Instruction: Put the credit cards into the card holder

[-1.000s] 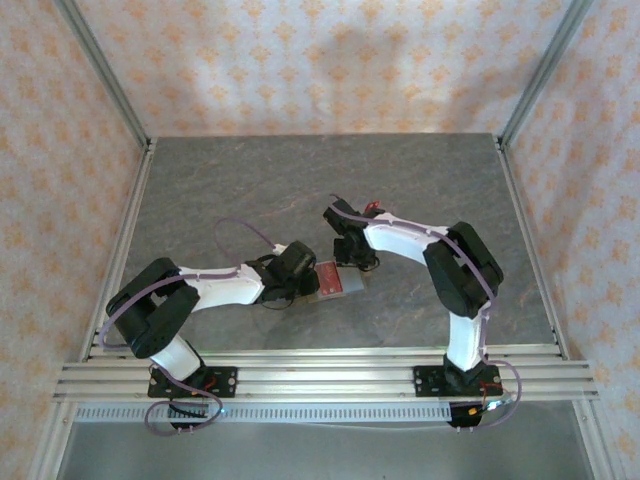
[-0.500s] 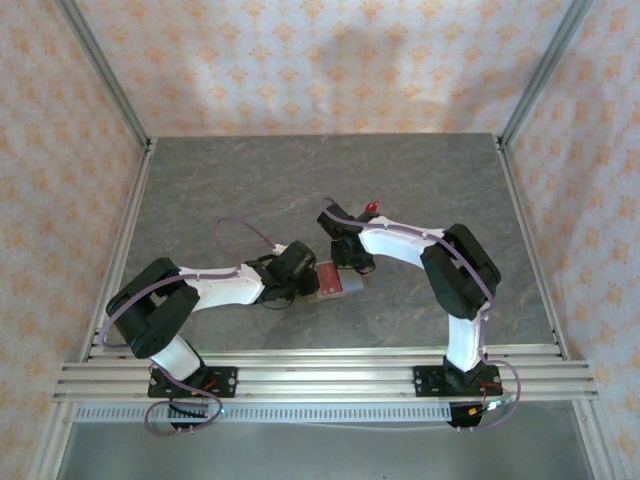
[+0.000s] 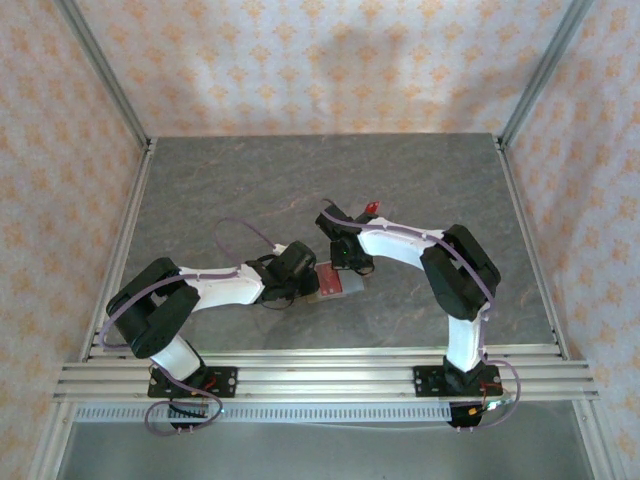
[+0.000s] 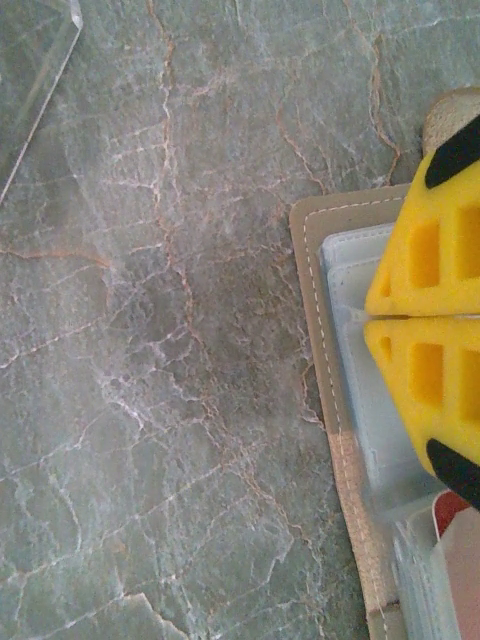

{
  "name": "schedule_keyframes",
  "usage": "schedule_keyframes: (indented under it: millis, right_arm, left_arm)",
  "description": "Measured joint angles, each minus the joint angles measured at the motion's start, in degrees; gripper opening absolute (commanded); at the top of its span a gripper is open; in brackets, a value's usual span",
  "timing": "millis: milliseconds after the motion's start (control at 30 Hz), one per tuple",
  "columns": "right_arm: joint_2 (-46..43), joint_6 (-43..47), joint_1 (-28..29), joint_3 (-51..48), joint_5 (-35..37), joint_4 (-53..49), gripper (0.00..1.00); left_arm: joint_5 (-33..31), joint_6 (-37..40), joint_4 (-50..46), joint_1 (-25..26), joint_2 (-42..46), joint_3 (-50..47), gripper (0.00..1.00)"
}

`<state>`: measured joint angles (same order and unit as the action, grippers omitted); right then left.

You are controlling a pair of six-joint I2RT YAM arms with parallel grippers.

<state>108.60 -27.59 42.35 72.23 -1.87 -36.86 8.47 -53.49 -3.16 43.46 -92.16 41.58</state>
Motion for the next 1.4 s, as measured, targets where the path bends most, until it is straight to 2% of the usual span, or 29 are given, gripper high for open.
schedule_keyframes:
  millis: [167,533,833,1000,1300,1400]
  right_arm:
    - [-0.22,0.07,0.00,0.00,-0.02,-0.22,0.00]
    - [-4.26,0.26,0.76,2.64,-0.59,-4.59,0.00]
    - [-5.18,-1.40,0.72,2.51,-8.76,-1.57,0.00]
    - [-5.14,-3.76,0.74,0.35,-13.16,2.36,0.00]
    - [-4.09,-7.17,-0.07,-2.62,-18.99,8.07,0.00]
    - [-3.85,-7.93,-0.68,-3.04,-20.31,9.18,0.00]
  left_arm:
    - [0.00,0.00,0.02,0.00,-0.04,0.00,0.31]
    - [0.07,0.00,0.48,0.00,-0.61,0.50,0.31]
    - [0.11,0.00,0.22,0.02,-0.46,0.66,0.31]
    - [0.48,0.24,-0.48,0.04,0.63,0.66,0.35]
    - [1.81,1.36,-8.44,-0.02,5.77,-0.07,0.38]
    - [2.29,1.53,-9.79,-0.61,8.44,-0.50,0.34]
